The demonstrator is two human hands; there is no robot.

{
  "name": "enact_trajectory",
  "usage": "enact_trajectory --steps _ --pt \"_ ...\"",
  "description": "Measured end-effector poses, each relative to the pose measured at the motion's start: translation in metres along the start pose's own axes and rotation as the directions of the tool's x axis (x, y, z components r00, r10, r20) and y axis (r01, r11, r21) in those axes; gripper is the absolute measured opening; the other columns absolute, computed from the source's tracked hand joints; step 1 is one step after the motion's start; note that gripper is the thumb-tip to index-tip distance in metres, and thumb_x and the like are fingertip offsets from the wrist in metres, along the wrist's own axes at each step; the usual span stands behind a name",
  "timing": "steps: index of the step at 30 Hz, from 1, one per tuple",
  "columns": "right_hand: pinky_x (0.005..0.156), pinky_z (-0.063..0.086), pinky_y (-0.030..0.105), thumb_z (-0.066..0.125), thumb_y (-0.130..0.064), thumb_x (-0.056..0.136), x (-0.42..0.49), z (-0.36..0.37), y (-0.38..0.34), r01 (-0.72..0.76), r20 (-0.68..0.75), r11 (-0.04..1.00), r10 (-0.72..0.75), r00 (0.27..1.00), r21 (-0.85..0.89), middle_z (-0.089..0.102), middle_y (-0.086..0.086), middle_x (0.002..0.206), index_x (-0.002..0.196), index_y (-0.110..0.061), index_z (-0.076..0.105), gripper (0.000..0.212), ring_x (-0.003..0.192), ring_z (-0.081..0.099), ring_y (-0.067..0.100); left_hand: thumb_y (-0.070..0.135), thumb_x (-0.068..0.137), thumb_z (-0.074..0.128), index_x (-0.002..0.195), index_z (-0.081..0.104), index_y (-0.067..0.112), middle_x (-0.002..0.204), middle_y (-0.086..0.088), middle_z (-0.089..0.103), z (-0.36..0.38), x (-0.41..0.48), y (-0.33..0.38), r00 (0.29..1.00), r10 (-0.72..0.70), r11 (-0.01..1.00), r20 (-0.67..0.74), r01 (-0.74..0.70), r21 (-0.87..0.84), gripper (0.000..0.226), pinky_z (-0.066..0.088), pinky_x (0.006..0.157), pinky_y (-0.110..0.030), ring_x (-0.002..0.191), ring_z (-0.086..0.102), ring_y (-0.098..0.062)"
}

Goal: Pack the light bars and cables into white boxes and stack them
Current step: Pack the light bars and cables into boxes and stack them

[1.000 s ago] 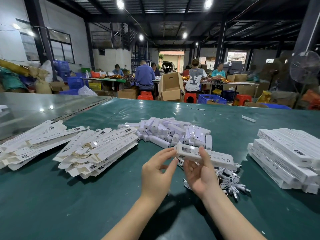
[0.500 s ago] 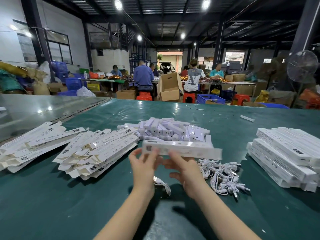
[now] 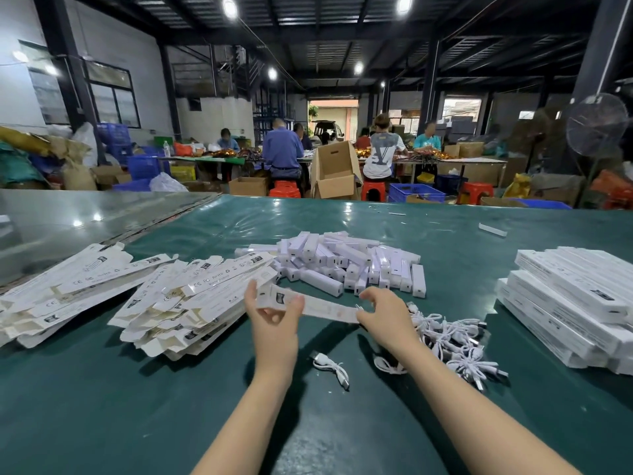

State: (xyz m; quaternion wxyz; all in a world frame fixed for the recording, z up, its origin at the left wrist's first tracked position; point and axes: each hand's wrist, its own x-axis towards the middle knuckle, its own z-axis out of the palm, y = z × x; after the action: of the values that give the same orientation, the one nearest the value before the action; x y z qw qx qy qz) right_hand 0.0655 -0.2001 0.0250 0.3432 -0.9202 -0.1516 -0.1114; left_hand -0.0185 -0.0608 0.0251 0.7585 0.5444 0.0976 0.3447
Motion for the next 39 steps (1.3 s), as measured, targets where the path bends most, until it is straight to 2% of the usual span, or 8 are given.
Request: enact_trajectory --steps 7,14,20,26,30,32,36,39 --pt "0.089 0.041 0.036 0.054 -0.015 0.083 0.044 -0.001 0.004 -0.007 -0.039 0.994 0.003 0.999 -0.112 0.029 0.012 0.14 0.133 -0.018 0.041 0.051 0.12 0.042 0.031 0.019 0.095 0.049 0.097 0.045 0.025 0.089 0.006 0.055 -0.004 0.01 0.002 0.986 -0.05 0.99 -0.157 0.028 -0.138 0.007 0.051 0.065 -0.028 0.075 0.056 -0.002" --pt "0.113 0.012 0.048 0.051 -0.059 0.084 0.078 0.003 0.0 -0.082 0.214 0.994 0.094 0.972 -0.067 -0.014 0.007 0.155 0.146 -0.033 0.019 0.075 0.144 -0.006 0.029 0.038 0.099 0.037 0.11 0.045 0.012 0.098 -0.011 0.056 -0.011 0.018 0.01 0.882 -0.471 0.749 0.028 0.416 -0.516 0.029 0.048 0.074 -0.054 0.083 0.06 -0.025" --pt "0.108 0.024 0.04 0.034 -0.051 0.095 0.085 0.007 -0.005 -0.067 0.257 0.996 0.082 0.963 -0.065 0.0 0.008 0.156 0.142 -0.019 0.032 0.057 0.14 0.017 0.028 -0.003 0.091 0.047 0.089 0.05 -0.001 0.091 -0.017 0.052 -0.017 0.016 0.013 0.796 -0.576 0.63 0.185 0.577 -0.52 0.004 0.055 0.062 -0.046 0.086 0.056 -0.023" --pt "0.071 0.036 0.03 0.05 -0.043 0.091 0.068 0.012 -0.001 -0.091 0.033 0.994 0.093 0.995 -0.056 0.032 0.016 0.129 0.098 -0.005 0.059 0.04 0.088 0.052 0.029 0.003 0.095 0.043 0.108 0.052 -0.007 0.09 -0.018 0.065 -0.019 0.015 0.014 0.782 -0.576 0.541 0.24 0.584 -0.605 0.019 0.041 0.096 -0.042 0.095 0.06 -0.026" --pt "0.068 0.039 0.027 0.057 -0.017 0.089 0.061 0.012 -0.003 -0.166 -0.237 0.976 0.197 0.951 0.143 0.058 0.011 0.104 0.089 -0.007 0.065 0.013 0.077 0.053 0.023 0.025 0.097 0.044 0.112 0.051 0.0 0.081 -0.018 0.071 -0.018 0.013 0.013 0.766 -0.519 0.437 0.379 0.619 -0.653 0.03 0.056 0.059 -0.052 0.069 0.07 -0.032" --pt "0.067 0.046 0.032 0.059 -0.011 0.086 0.059 0.009 -0.008 -0.271 -0.196 0.796 0.433 0.88 0.542 0.062 0.008 0.084 0.094 -0.002 0.062 0.013 0.074 0.057 0.023 0.033 0.097 0.043 0.11 0.05 0.002 0.08 -0.019 0.069 -0.017 0.012 0.012 0.734 -0.527 0.401 0.428 0.659 -0.636 0.035 0.052 0.052 -0.06 0.067 0.07 -0.034" --pt "0.071 0.054 0.035 0.051 0.01 0.087 0.03 -0.004 -0.019 -0.287 0.343 -0.193 0.406 0.847 0.938 0.054 0.017 0.081 0.097 0.005 0.049 0.012 0.074 0.058 0.026 0.028 0.097 0.042 0.091 0.052 0.004 0.073 -0.013 0.06 -0.014 0.013 0.012 0.753 -0.494 0.453 0.435 0.65 -0.61 0.026 0.053 0.063 -0.058 0.074 0.063 -0.028" --pt "0.068 0.059 0.037 0.049 0.018 0.079 0.0 -0.01 -0.023 -0.363 0.39 -0.201 0.112 0.914 0.91 0.061 0.02 0.078 0.094 0.003 0.051 0.022 0.071 0.065 0.027 0.026 0.096 0.041 0.082 0.056 0.007 0.075 -0.011 0.063 -0.013 0.016 0.009 0.754 -0.489 0.541 0.438 0.656 -0.526 0.029 0.053 0.075 -0.043 0.073 0.064 -0.024"
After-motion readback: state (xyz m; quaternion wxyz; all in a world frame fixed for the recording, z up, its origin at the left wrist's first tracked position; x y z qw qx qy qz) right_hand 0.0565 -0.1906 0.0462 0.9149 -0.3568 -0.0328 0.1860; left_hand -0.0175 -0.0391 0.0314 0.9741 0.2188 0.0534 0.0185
